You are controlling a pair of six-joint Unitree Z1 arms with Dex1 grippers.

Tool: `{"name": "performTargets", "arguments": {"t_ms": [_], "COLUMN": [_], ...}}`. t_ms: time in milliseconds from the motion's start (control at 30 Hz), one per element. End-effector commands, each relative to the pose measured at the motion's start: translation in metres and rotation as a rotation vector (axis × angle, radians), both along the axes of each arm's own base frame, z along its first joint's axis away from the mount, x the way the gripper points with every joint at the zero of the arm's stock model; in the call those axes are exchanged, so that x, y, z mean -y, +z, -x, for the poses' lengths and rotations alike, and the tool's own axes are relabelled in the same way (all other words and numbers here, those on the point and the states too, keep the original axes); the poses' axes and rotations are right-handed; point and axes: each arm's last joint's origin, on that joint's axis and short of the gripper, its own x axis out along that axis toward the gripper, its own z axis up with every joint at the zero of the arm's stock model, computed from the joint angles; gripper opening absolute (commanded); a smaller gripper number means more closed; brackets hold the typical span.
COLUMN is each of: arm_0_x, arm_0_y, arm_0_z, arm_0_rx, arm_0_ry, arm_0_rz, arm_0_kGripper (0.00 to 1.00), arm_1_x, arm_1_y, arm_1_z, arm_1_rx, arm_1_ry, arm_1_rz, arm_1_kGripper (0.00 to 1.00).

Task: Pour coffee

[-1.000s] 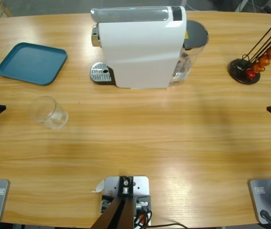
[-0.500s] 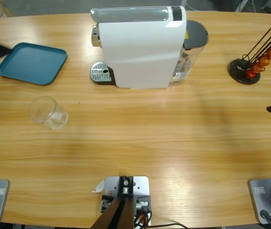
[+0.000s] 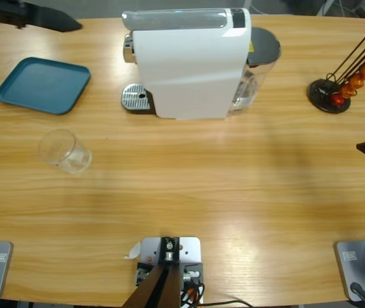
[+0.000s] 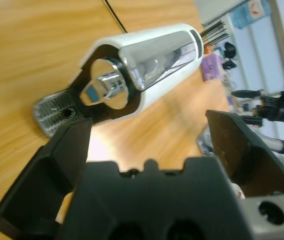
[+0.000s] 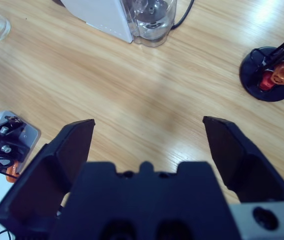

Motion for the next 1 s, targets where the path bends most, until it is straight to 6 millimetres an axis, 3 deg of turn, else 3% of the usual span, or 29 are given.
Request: {"name": "performTargets", "arguments": {"t_ms": [33, 200, 433, 633, 700, 800, 933, 1000], "arm_0_x": [0.023, 0.029, 0.032, 0.035, 0.037, 0.039, 0.038, 0.037], "arm_0_y": [-0.036, -0.042, -0.045, -0.051, -0.052, -0.053, -0.049, -0.045], "arm_0_z": [-0.049, -0.064, -0.066, -0.069, -0.068, -0.069, -0.069, -0.068], "arm_0_rx": [-0.164, -0.22, -0.227, -0.242, -0.233, -0.231, -0.208, -0.191], "arm_0_ry": [-0.02, -0.003, 0.013, 0.012, 0.01, 0.008, 0.013, 0.019], "arm_0_rz": [0.067, 0.084, 0.071, 0.064, 0.058, 0.054, 0.052, 0.051], "arm_0_kGripper": [0.979, 0.971, 0.526, 0.502, 0.347, 0.319, 0.062, 0.02], "arm_1_x": [-0.003, -0.003, -0.003, -0.003, -0.003, -0.003, -0.003, -0.003], "arm_1_y": [-0.009, -0.009, -0.009, -0.009, -0.009, -0.009, -0.009, -0.009], "arm_1_z": [-0.009, -0.01, -0.01, -0.01, -0.01, -0.011, -0.011, -0.011], "arm_1_rx": [-0.047, -0.053, -0.053, -0.053, -0.054, -0.054, -0.054, -0.054], "arm_1_ry": [-0.001, -0.001, -0.001, -0.001, -0.001, -0.001, -0.001, -0.001], "arm_1_rz": [0.035, 0.037, 0.037, 0.037, 0.038, 0.038, 0.038, 0.038], "arm_1_kGripper": [1.0, 1.0, 1.0, 1.0, 1.0, 1.0, 1.0, 1.0]}}
